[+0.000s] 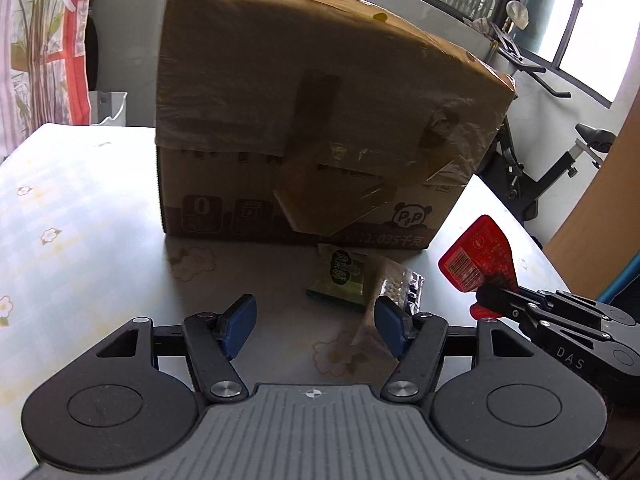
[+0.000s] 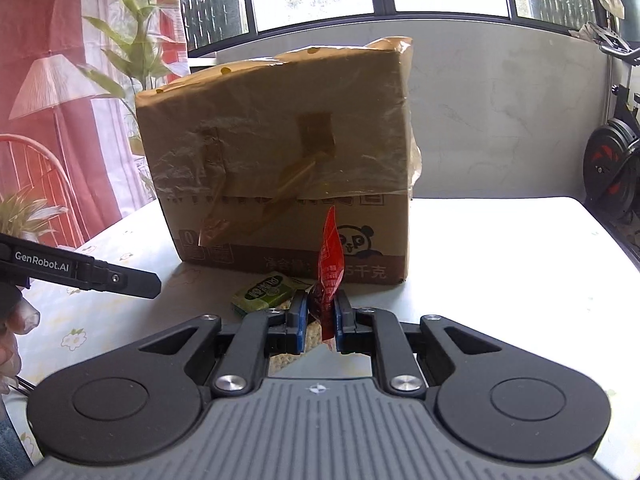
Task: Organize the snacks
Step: 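Grasp the green square packet with the left tool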
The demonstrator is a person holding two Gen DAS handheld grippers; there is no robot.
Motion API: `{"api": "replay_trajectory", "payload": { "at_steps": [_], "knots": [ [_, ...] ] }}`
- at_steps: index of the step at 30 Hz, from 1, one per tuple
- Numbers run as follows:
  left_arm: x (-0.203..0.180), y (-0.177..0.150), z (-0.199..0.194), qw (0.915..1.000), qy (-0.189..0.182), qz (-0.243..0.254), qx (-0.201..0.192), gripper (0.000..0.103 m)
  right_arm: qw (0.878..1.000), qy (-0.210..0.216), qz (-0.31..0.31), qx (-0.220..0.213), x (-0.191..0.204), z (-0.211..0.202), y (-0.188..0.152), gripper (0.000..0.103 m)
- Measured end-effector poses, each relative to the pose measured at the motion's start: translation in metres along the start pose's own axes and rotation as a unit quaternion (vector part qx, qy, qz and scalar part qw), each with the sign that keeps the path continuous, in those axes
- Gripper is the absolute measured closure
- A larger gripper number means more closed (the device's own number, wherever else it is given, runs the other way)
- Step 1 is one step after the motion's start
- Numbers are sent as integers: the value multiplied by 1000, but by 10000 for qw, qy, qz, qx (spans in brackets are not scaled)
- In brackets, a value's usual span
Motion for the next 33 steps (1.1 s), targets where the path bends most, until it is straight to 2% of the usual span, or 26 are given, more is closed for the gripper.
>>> {"api": "replay_trajectory", "payload": {
  "at_steps": [3, 8, 10, 15, 19, 22, 23, 30, 33],
  "knots": [
    [-11, 6, 21, 9996, -65, 245, 106, 39, 10000, 14, 46, 27, -4, -1, -4, 89],
    [-11, 20, 62, 9983, 159, 490, 288, 46, 9998, 73, 160, 47, -9, -1, -6, 89],
    [-12, 22, 80, 9976, 99, 523, 451, 45, 9997, 105, 198, 49, -11, -2, -6, 89],
    [-7, 22, 111, 9957, 281, 631, 620, 45, 9996, 161, 233, 19, -16, -4, -6, 89],
    [-3, 15, 131, 9912, 461, 824, 926, 45, 9996, 110, 244, 46, -20, -3, -7, 89],
    [-1, 16, 133, 9905, 465, 933, 894, 47, 9996, 72, 252, 63, -21, -4, -8, 89],
    [0, 16, 133, 9910, 430, 921, 868, 62, 9996, 57, 266, 71, -22, -4, -8, 89],
    [10, 5, 114, 9919, 547, 760, 860, 62, 9997, 42, 230, 113, -19, -3, -6, 89],
    [15, -1, 102, 9924, 491, 658, 914, 62, 9997, 60, 191, 103, -16, -4, -4, 89]
  ]
}}
Point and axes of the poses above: each gripper's, at about its wrist camera, not at the fingertips, and z roughly the way its jaws point, x to its left, y to its top, the point moved 7 cm from there along z, roughly the way its jaws point, and after that the axes turned 13 degrees about -y, right-handed, at the moved point
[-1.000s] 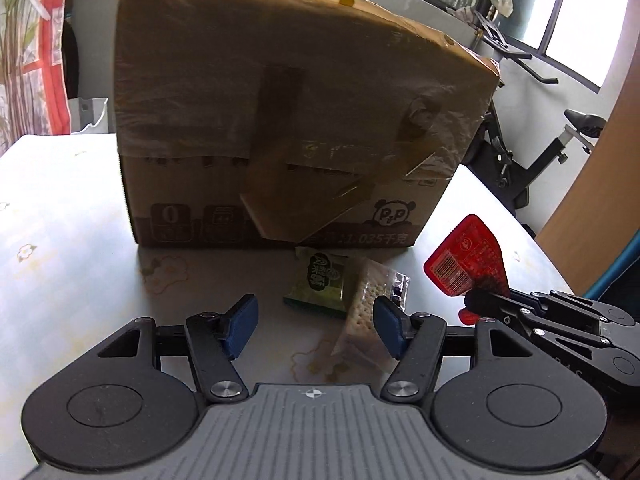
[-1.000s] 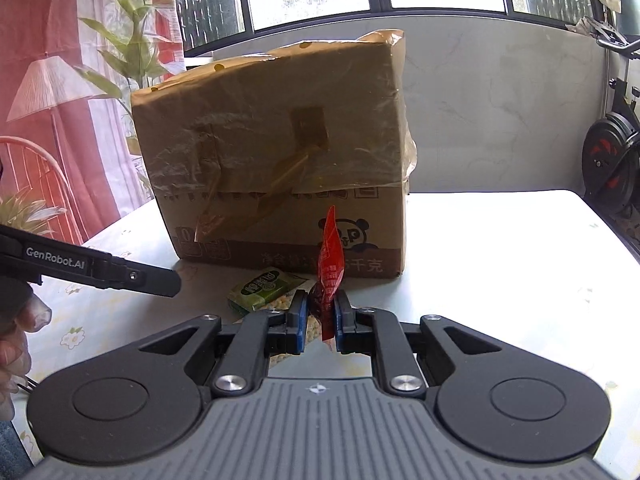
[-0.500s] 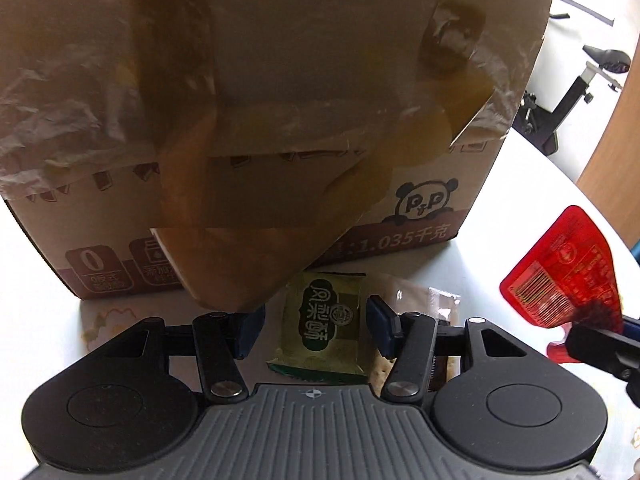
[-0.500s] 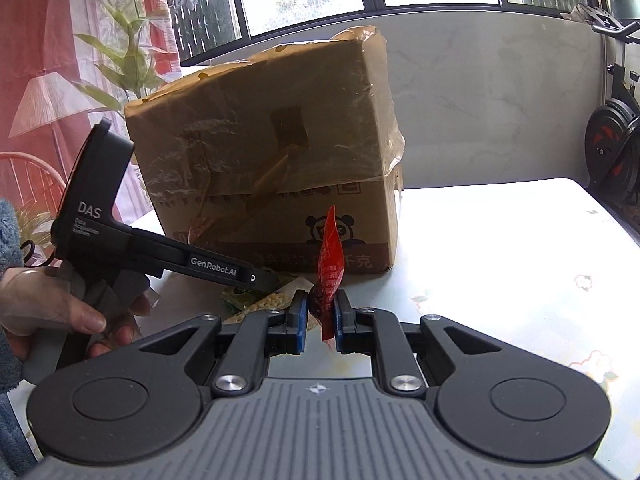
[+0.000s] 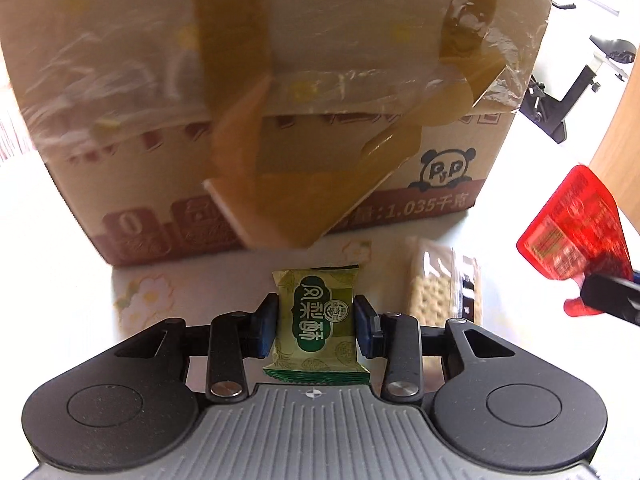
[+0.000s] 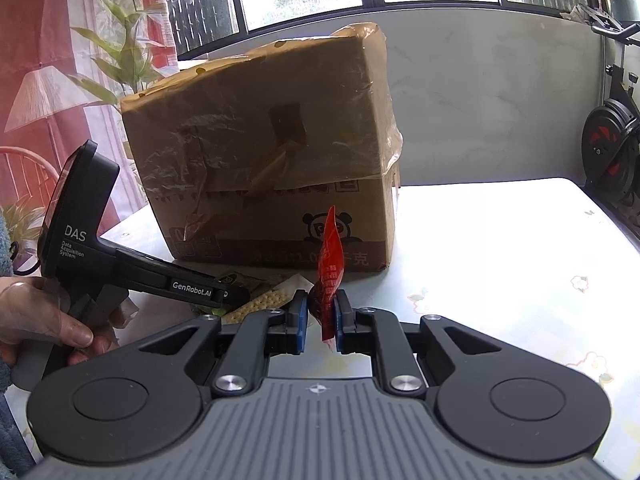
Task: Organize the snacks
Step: 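Grasp the green square packet with the left tool, then carry both packets over the box and open both tools to drop them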
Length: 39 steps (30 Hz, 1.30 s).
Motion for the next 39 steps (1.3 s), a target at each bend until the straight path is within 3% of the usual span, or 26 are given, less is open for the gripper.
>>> {"api": "replay_trajectory", "payload": {
  "at_steps": [5, 11, 20, 27, 33, 34, 35, 36, 38, 39],
  "knots": [
    [7, -5, -31, 9997, -95, -93, -212, 62, 9999, 34, -96, -133, 5, -8, 12, 89],
    [4, 16, -102, 9948, -458, 102, -902, 62, 9982, 88, -250, -543, 13, -25, 48, 89],
    [11, 102, -185, 9753, -331, 596, -2100, 62, 9899, 337, -471, -1291, 32, -33, 149, 89],
    [33, 165, -173, 9717, -122, 332, -2338, 62, 9878, 235, -789, -1318, 54, 8, 205, 89],
    [33, 200, -141, 9740, 36, 36, -2267, 61, 9969, -203, -372, -668, 53, 67, 215, 88],
    [33, 204, -136, 9748, 52, 40, -2228, 61, 9973, -263, -305, -610, 52, 73, 214, 83],
    [31, 207, -132, 9754, 74, 87, -2204, 56, 9978, -304, -208, -559, 50, 78, 212, 79],
    [28, 209, -131, 9755, 114, 197, -2188, 43, 9979, -352, -85, -531, 46, 81, 210, 78],
    [29, 202, -132, 9742, 329, 341, -2207, 29, 9980, -384, 47, -494, 41, 83, 208, 60],
    [31, 201, -134, 9732, 374, 361, -2242, 28, 9981, -334, 51, -507, 38, 81, 207, 53]
  ]
}}
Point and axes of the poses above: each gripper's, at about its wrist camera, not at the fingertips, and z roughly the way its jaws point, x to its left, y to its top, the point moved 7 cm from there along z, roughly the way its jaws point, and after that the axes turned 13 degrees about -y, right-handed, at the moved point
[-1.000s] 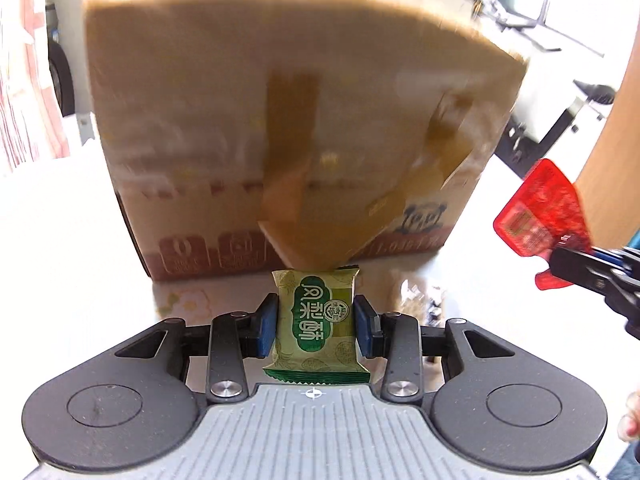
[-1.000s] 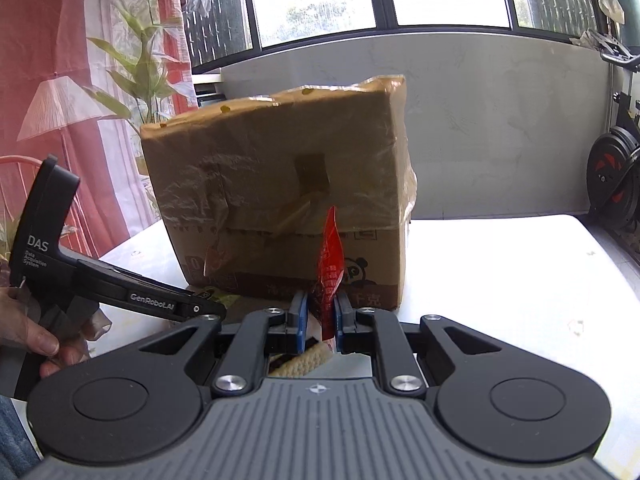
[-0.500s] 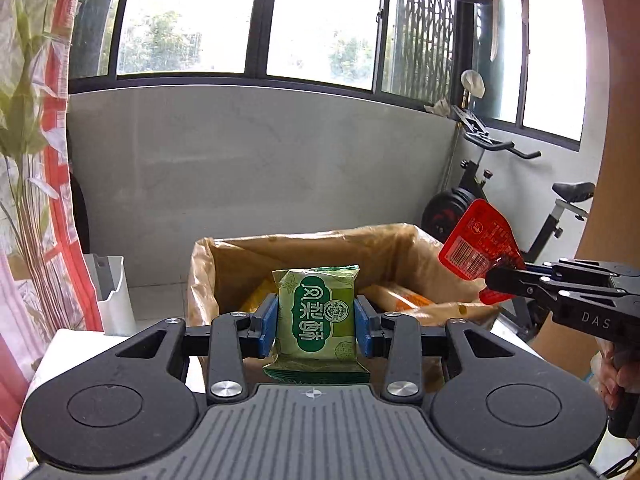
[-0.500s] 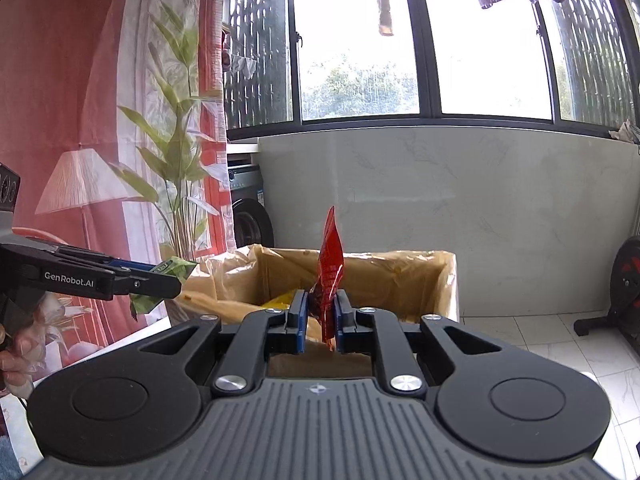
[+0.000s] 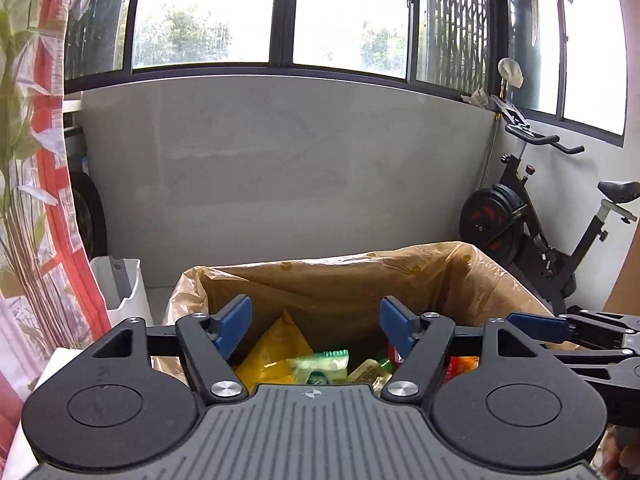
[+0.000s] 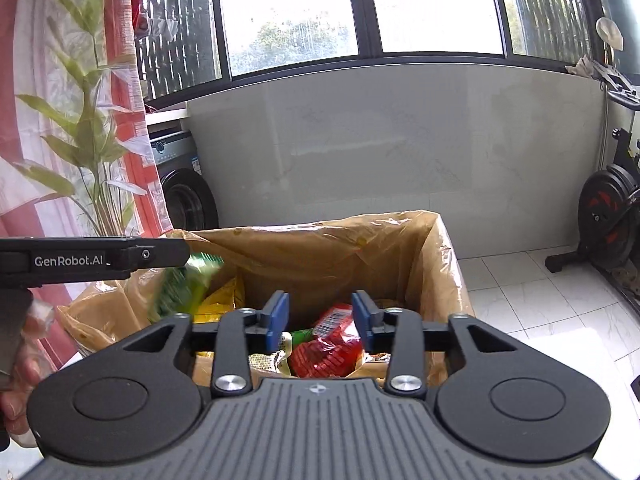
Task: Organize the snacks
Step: 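Carry both packets over the box and open both tools to drop them, then move both tools back and grasp the clear cracker pack with both tools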
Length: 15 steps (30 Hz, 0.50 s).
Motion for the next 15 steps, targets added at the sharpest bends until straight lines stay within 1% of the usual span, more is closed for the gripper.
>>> {"api": "replay_trajectory", "payload": {
  "at_steps": [2, 5, 8, 11, 13, 15],
  "knots": [
    [2, 1, -6, 9998, -110, -136, -7, 28, 10000, 45, -54, -39, -5, -6, -1, 53],
    [10, -2, -16, 9990, -132, -415, -49, 28, 9999, 40, -102, -96, -14, -18, -3, 52],
    [10, -8, -30, 9993, -91, -346, -95, 28, 9996, 134, -167, -182, -22, -35, -10, 52],
    [7, -14, -48, 9997, -48, -204, -89, 29, 9985, 229, -393, -293, -27, -54, -21, 52],
    [8, -21, -60, 9997, 7, -229, -87, 29, 9972, 270, -604, -349, -29, -67, -31, 48],
    [9, -28, -73, 9995, 24, -304, -99, 29, 9954, 296, -834, -378, -29, -80, -42, 48]
  ]
}}
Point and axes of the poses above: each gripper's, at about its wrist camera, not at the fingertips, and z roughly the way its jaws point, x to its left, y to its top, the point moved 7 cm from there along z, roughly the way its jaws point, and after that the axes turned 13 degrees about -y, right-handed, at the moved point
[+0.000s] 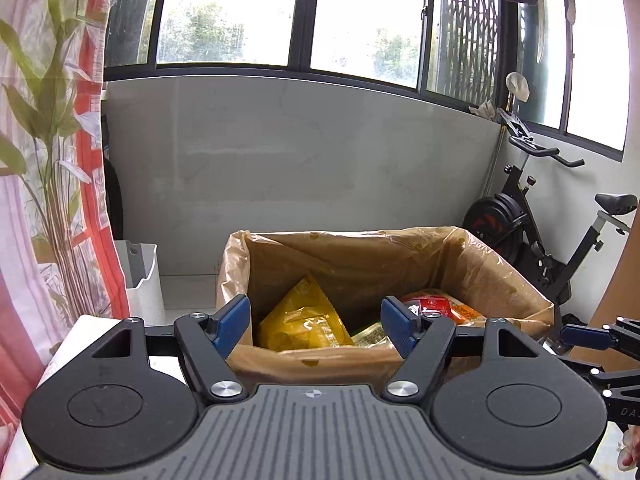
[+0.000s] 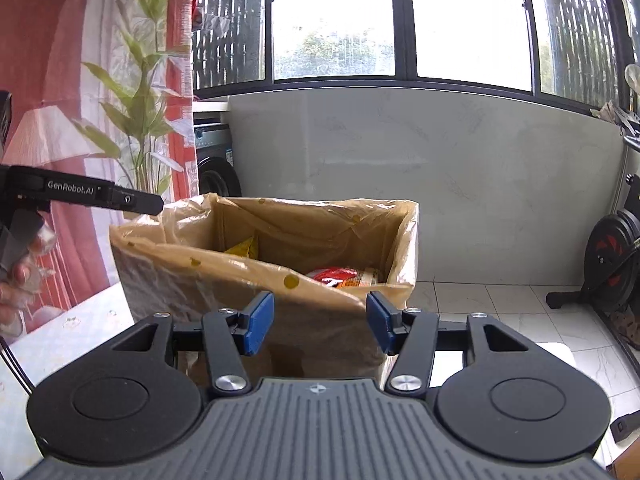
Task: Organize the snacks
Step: 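Move both tools back and grasp the clear cracker pack with both tools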
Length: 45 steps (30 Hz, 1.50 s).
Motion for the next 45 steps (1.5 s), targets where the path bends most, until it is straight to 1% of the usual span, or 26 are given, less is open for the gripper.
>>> {"api": "replay_trajectory", "payload": {
  "at_steps": [2, 4, 6, 8, 10, 13, 15, 17, 18, 19, 21, 23, 27, 31, 33, 37, 40, 43, 45],
  "knots": [
    [1, -12, -14, 10000, 24, -73, -22, 29, 9998, 76, -190, 10, 4, -9, -13, 45],
    [4, -23, -22, 9998, 110, -142, -22, 29, 9993, 137, -293, 181, 8, -12, -28, 44],
    [8, -33, -29, 9994, 204, -290, -29, 29, 9978, 166, -427, 488, 13, -8, -51, 44],
    [13, -46, -36, 9980, 276, -571, -39, 29, 9948, 133, -587, 823, 20, -2, -75, 44],
    [16, -56, -41, 9964, 343, -773, -35, 30, 9890, 26, -884, 1182, 28, 7, -99, 44],
    [15, -71, -46, 9957, 402, -834, 25, 30, 9761, -27, -1395, 1665, 40, 20, -137, 44],
    [14, -77, -45, 9959, 398, -808, 91, 30, 9703, -21, -1463, 1926, 44, 27, -156, 43],
    [13, -83, -44, 9962, 384, -770, 98, 30, 9642, -130, -1537, 2157, 43, 31, -172, 38],
    [12, -84, -43, 9963, 377, -758, 112, 30, 9683, -219, -1470, 2007, 42, 31, -172, 28],
    [12, -86, -41, 9962, 374, -771, 140, 30, 9688, -253, -1459, 1986, 43, 32, -172, 22],
    [12, -92, -39, 9959, 332, -815, 196, 30, 9685, -201, -1434, 2027, 50, 37, -172, 22],
    [12, -99, -36, 9958, 277, -842, 242, 30, 9682, 6, -1425, 2059, 61, 38, -172, 22],
    [15, -113, -28, 9941, 208, -982, 423, 30, 9673, 374, -1570, 1958, 87, 41, -171, 22],
    [15, -133, -18, 9907, 88, -1186, 657, 30, 9701, 760, -1381, 1844, 100, 40, -169, 22],
    [15, -140, -13, 9893, 40, -1236, 774, 30, 9719, 828, -1378, 1719, 101, 39, -167, 22],
    [12, -152, -1, 9855, -120, -1373, 988, 33, 9750, 762, -1437, 1513, 88, 40, -161, 22],
    [7, -161, 11, 9818, -293, -1465, 1176, 35, 9751, 762, -1399, 1540, 74, 46, -159, 22],
    [2, -171, 24, 9770, -474, -1561, 1371, 39, 9708, 1093, -1291, 1703, 69, 57, -159, 22],
    [-2, -179, 33, 9727, -584, -1633, 1542, 45, 9674, 1260, -1358, 1727, 71, 62, -159, 22]
  ]
}}
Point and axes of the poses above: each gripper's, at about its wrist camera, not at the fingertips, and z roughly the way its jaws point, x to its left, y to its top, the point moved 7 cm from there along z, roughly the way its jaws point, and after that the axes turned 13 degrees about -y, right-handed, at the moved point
